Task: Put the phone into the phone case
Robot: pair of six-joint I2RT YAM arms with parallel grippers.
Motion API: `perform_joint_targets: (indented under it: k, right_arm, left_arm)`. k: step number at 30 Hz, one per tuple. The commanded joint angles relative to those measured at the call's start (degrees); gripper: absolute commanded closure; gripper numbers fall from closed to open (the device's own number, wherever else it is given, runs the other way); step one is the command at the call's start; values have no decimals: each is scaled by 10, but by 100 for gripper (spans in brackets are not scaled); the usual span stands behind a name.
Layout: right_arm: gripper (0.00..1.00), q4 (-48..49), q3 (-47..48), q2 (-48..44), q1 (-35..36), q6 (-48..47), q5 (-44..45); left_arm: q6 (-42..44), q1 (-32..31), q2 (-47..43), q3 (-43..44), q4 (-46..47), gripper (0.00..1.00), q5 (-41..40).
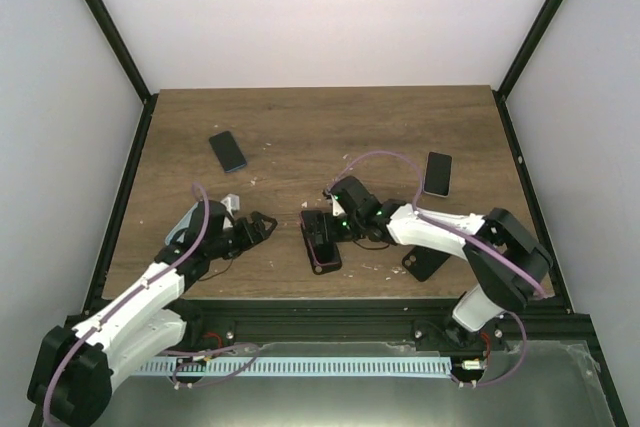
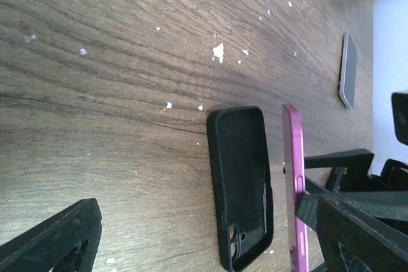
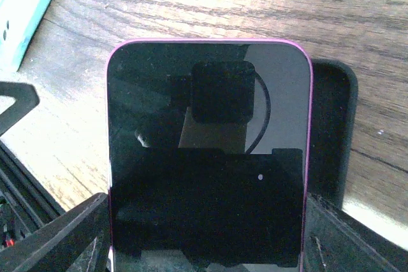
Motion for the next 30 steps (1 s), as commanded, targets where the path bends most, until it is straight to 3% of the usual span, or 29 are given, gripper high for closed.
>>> perform_joint_targets:
  k: [1,30]
  right_arm:
    - [40,34,37,25,8,16,-10]
    - [37,11,46,85,37,49,47]
  left_arm:
    - [-11,3,-25,-14,-6,8,2]
    - [-22,3,-11,-30,2,16,21]
